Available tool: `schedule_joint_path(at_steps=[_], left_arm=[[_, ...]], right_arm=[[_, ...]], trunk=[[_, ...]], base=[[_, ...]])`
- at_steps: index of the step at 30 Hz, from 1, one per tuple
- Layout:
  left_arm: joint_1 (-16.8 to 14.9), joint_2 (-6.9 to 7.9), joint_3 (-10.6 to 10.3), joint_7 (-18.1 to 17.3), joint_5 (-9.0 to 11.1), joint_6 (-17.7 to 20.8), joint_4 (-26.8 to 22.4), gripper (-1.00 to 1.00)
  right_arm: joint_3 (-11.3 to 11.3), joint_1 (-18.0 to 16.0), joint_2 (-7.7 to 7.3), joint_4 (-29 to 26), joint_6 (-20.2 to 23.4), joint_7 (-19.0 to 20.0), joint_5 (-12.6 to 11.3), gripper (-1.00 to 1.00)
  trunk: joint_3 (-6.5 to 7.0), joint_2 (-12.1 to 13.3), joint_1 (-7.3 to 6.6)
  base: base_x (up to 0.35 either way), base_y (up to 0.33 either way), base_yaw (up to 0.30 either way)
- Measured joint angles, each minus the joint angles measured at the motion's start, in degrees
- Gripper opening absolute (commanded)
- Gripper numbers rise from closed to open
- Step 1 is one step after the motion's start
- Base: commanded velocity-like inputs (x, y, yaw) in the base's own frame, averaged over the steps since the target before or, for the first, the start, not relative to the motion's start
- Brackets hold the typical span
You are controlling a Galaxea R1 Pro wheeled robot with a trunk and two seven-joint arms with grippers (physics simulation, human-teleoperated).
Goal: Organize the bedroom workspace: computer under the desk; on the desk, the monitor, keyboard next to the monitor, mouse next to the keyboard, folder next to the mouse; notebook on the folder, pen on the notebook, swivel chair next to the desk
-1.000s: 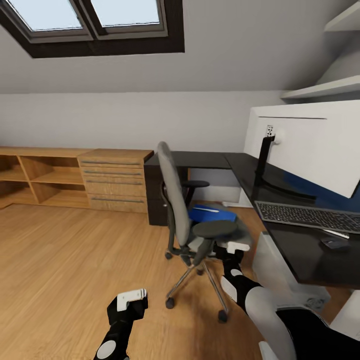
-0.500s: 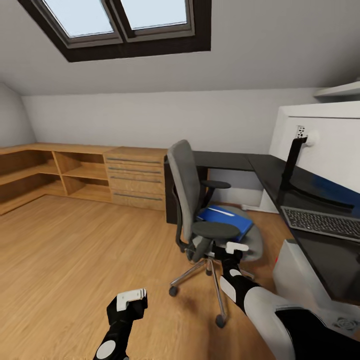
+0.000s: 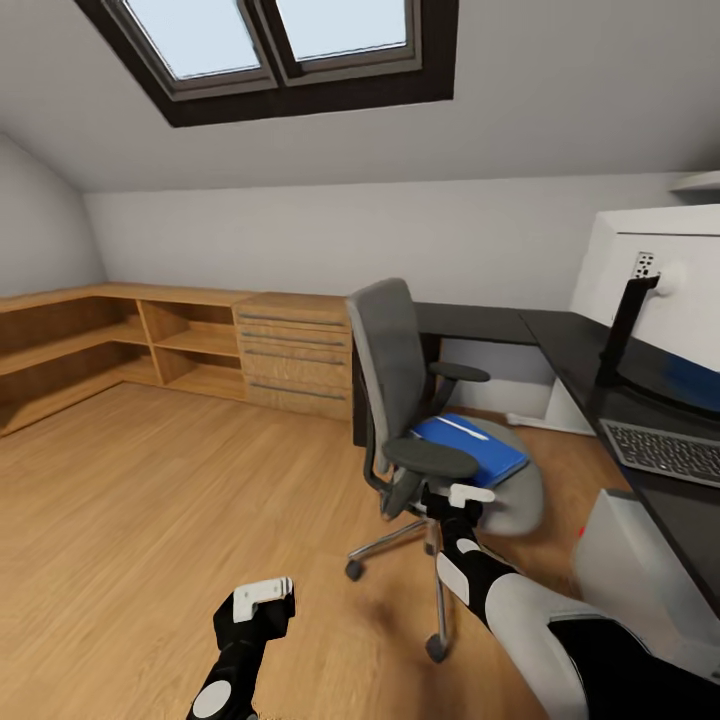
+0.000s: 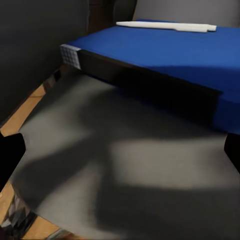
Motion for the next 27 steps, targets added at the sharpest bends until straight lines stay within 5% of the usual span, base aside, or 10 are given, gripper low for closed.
schedule_joint_path(at_steps=[11,27], left_arm=[[-0.01,0.00,-0.02,0.00,-0.01,-0.01,0.03,1.00],[-0.01,0.16,0.54,0.05,0.08,-0.01,-0.62,1.00]], right_arm=[[0.11,0.08,-0.10,-0.02,-0.10,0.15,0.08,1.00],[-0.08,0.09,-0.52,-0.11,0.00,0.50,-0.15,1.00]], trunk=[[0.00,0.00,0.00],[0.00,0.00,0.00]], base=[[0.000,0.000,0.014],[0.000,0.000,-0.243]])
